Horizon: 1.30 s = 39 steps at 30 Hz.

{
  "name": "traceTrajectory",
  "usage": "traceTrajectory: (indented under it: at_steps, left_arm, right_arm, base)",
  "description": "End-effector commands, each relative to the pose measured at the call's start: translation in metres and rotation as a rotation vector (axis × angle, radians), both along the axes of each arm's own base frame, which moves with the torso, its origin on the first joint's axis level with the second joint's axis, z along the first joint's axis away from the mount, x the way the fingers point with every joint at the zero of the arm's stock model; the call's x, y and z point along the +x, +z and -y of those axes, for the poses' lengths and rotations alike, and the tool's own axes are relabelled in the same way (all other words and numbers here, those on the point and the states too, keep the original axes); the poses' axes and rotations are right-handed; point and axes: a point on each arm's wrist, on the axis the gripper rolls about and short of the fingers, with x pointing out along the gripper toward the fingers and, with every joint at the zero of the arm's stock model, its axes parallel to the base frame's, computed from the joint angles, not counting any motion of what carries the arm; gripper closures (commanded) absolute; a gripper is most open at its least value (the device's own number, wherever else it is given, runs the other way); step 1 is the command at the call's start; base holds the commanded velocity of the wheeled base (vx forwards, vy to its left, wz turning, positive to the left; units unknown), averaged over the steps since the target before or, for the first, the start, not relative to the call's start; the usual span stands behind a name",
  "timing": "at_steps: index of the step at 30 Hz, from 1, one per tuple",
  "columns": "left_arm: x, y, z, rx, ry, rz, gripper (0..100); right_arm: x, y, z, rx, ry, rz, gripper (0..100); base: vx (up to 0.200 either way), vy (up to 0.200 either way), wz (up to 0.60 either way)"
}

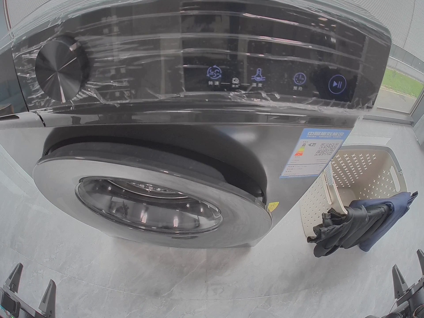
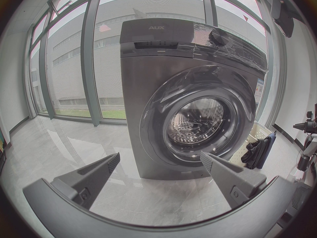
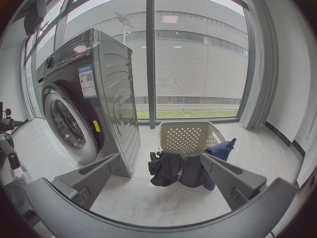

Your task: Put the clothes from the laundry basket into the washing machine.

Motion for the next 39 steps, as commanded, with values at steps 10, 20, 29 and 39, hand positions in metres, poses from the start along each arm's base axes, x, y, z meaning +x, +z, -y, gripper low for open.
traceTrajectory:
  at_steps: [10, 20, 29, 39]
  left_arm:
    - [0.0002, -0.0052, 0.0, 0.0, -0.001, -0.002, 0]
    - [0.0002, -0.0052, 0.0, 0.0, 0.001, -0.002, 0]
    - [0.0002, -0.0052, 0.0, 0.0, 0.001, -0.002, 0]
    - [0.0, -0.0052, 0.0, 0.009, -0.001, -0.001, 0]
  right_arm:
    - [0.0004, -0.0051, 0.0, 0.0, -0.001, -0.006, 0]
    - [0.0004, -0.0051, 0.0, 0.0, -0.001, -0.006, 0]
    - [0.0004, -0.0051, 0.0, 0.0, -0.001, -0.006, 0]
    - [0.0004, -0.0051, 0.0, -0.002, -0.002, -0.006, 0]
  base:
    - [0.0, 0.2, 0.0]
    - [0.0, 0.2, 0.0]
    - [0.0, 0.022, 0.0]
    - [0.0, 0.0, 0.0]
